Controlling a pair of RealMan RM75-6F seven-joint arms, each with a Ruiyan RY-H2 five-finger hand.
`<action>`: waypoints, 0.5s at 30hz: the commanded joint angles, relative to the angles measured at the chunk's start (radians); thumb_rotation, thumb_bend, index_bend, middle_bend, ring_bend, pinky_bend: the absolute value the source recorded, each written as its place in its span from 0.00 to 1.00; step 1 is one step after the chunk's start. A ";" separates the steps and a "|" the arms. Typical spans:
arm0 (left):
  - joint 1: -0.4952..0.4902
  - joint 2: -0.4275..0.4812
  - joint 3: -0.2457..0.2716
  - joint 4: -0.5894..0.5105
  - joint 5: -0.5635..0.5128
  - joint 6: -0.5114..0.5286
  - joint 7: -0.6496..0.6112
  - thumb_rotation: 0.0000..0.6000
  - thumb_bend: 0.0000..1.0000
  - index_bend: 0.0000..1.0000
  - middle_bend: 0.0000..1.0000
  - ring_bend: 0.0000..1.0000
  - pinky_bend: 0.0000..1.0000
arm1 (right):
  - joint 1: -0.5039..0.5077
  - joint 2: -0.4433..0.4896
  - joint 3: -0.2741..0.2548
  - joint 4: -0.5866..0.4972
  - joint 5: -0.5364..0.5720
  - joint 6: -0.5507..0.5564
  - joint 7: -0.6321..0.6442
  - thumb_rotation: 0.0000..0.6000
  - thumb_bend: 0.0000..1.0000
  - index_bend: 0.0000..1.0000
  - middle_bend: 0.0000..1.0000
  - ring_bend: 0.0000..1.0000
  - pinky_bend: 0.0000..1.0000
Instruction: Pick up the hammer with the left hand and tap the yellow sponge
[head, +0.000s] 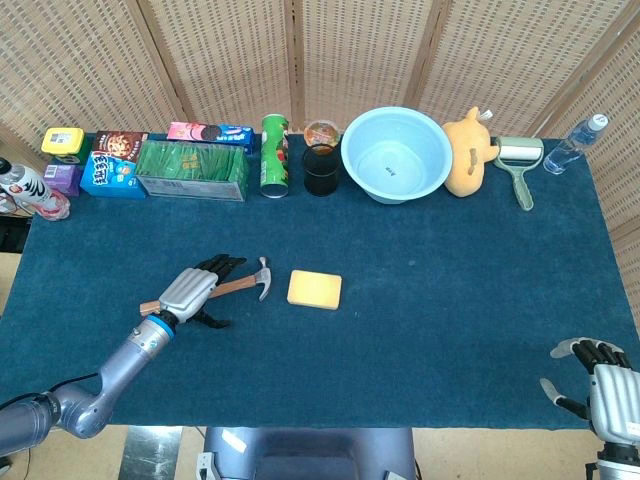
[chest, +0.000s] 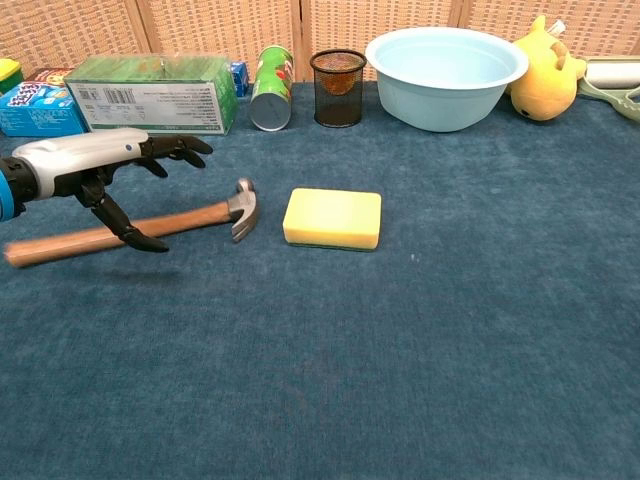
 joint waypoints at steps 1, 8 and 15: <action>0.027 0.007 0.005 -0.007 0.027 0.063 0.051 1.00 0.16 0.02 0.09 0.00 0.11 | 0.005 0.002 0.001 0.000 -0.004 -0.005 0.000 1.00 0.22 0.46 0.41 0.33 0.25; 0.117 0.096 0.033 -0.107 0.092 0.216 0.061 1.00 0.17 0.02 0.09 0.00 0.11 | 0.021 0.008 0.005 -0.008 -0.024 -0.012 -0.010 1.00 0.22 0.46 0.41 0.33 0.25; 0.275 0.262 0.131 -0.242 0.166 0.404 0.103 1.00 0.19 0.05 0.09 0.01 0.11 | 0.049 0.015 0.012 -0.021 -0.031 -0.044 -0.032 1.00 0.22 0.46 0.41 0.33 0.25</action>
